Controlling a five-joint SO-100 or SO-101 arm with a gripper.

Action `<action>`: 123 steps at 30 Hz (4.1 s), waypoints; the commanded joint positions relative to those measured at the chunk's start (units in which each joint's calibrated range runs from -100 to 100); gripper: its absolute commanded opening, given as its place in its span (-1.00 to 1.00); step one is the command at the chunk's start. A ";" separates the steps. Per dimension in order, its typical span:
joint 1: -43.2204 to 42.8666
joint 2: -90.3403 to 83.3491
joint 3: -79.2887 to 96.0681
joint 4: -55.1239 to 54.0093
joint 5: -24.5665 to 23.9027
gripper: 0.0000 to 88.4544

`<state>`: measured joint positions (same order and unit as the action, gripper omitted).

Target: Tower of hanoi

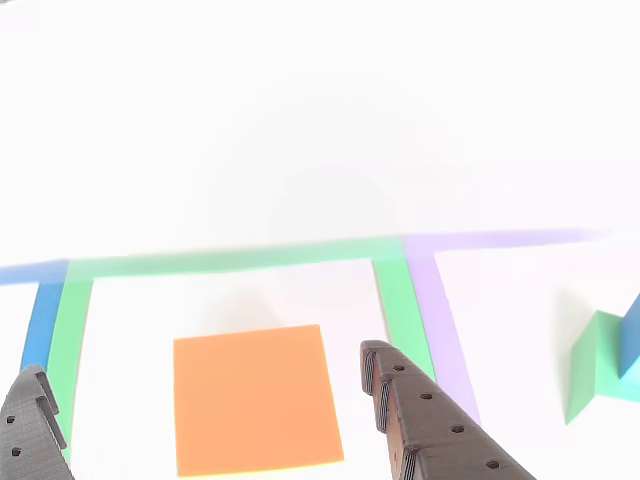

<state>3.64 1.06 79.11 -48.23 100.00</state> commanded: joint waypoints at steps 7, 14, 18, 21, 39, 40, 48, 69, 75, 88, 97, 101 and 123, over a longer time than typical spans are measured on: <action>0.67 9.80 -5.75 -9.17 0.00 -0.18; 0.58 15.21 -6.75 -13.87 0.00 -0.19; 0.48 17.56 -7.20 -15.90 0.00 -0.20; 0.48 18.61 -7.93 -16.14 0.00 -0.23; 0.48 21.35 -9.02 -16.22 0.00 -0.43; 0.48 21.43 -9.02 -16.22 0.00 -0.45; -0.19 21.51 -8.93 -16.14 0.00 -0.60; -1.73 8.51 -5.93 -5.77 0.00 -0.81; -2.01 -6.10 -4.84 9.13 0.00 -0.79; -2.68 -37.35 -22.93 66.05 0.00 -0.81; -4.60 -40.66 -63.11 118.52 0.00 -0.81; -6.81 -40.58 -74.02 130.91 0.00 -0.81; -22.44 -41.22 -79.11 137.30 0.00 -0.82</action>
<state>-17.31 -38.20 -2.96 92.62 100.00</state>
